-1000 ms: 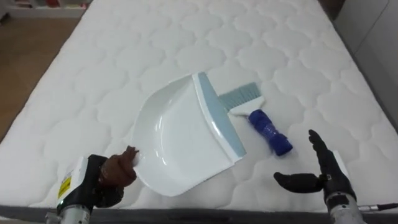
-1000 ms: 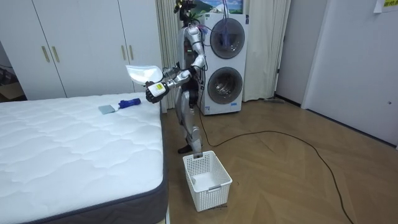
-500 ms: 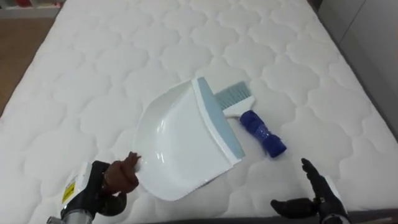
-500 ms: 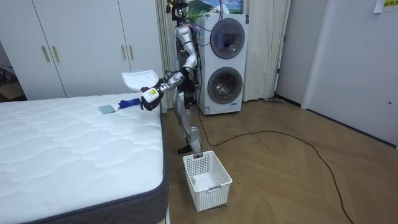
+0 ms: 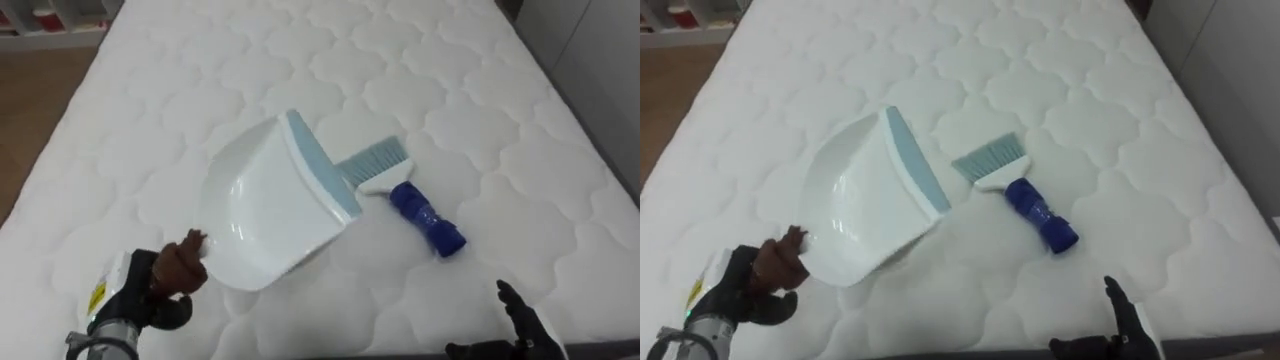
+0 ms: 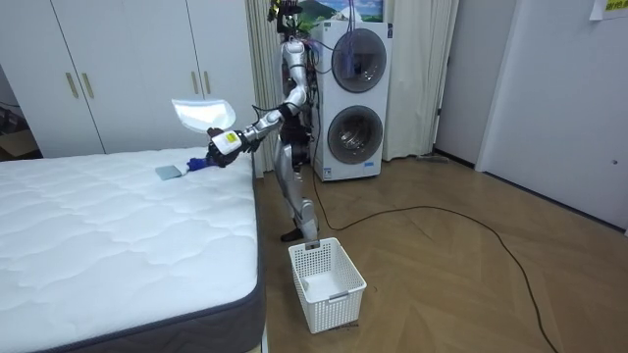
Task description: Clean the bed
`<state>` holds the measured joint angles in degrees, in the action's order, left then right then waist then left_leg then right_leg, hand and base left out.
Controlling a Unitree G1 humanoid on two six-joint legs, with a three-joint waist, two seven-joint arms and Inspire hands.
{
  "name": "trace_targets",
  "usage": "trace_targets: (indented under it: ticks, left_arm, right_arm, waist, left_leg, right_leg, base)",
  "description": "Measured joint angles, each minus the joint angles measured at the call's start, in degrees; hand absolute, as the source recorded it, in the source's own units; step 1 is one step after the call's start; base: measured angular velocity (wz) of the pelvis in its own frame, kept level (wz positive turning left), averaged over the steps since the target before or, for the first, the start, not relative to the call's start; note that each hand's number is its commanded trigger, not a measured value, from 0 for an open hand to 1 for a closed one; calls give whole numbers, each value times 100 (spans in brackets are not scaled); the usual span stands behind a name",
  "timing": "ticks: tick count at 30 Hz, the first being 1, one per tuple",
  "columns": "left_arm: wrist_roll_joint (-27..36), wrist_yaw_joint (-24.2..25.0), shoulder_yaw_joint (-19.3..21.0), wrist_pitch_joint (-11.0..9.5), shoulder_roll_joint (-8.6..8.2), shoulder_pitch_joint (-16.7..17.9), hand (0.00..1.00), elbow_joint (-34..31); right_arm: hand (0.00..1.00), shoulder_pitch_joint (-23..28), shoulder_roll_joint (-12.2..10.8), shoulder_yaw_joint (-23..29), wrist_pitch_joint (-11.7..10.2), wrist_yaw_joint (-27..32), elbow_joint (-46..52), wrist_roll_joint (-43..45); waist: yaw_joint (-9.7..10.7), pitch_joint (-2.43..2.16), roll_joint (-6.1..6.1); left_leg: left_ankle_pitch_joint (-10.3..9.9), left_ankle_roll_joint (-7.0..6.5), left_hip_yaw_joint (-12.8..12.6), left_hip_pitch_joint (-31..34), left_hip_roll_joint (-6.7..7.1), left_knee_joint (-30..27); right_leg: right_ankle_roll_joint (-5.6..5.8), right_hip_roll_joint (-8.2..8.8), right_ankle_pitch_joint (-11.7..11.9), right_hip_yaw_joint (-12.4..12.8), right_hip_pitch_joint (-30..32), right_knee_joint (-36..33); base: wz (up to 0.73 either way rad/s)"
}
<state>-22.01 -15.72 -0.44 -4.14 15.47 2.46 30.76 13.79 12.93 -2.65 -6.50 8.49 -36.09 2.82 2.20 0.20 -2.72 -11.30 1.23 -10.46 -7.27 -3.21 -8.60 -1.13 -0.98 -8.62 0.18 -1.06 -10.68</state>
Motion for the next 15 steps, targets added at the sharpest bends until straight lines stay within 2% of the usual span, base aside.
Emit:
trace_targets:
  ticks: [5,7,9,11,14,15]
  left_arm:
    - [165,-53,33,43,52,-311,0,35]
    - [172,-52,28,69,51,-402,0,146]
    - [195,-42,16,191,51,-421,0,275]
    - [203,-32,5,225,46,-417,0,501]
    - [197,-20,0,315,-9,-370,0,1038]
    - [170,-15,-29,374,-62,-318,0,1194]
  right_arm:
    - [0,-43,-5,4,149,-2,-173,6]
    - [0,-58,-5,7,225,-16,-275,82]
    - [0,-86,0,14,342,-117,-382,206]
    - [0,-133,-2,7,358,-120,-548,249]
    - [0,-162,-1,6,403,-123,-658,250]
    - [0,-155,-2,6,405,-126,-686,246]
  waist:
    - [92,11,-35]
    - [120,4,-53]
    - [152,-22,-88]
    - [196,-28,-98]
    - [190,-9,-68]
    - [199,10,-36]
  left_leg:
    - [-3,2,-21,2,-2,26]
    - [-3,3,-27,10,-4,34]
    - [-3,2,-32,36,-5,33]
    - [-2,1,-29,30,-2,29]
    - [-2,1,-32,5,-2,29]
    - [-2,1,-38,-3,-1,29]
  right_leg:
    - [4,-7,14,-2,24,-6]
    - [3,-10,16,4,40,-12]
    - [-2,-12,36,25,56,-53]
    - [-2,-13,45,47,79,-119]
    - [-2,-20,45,78,84,-116]
    - [-2,-19,44,75,74,-105]
  base:
    - [-1]
    - [-5]
    - [-10]
    - [-8]
    - [-14]
    - [0]
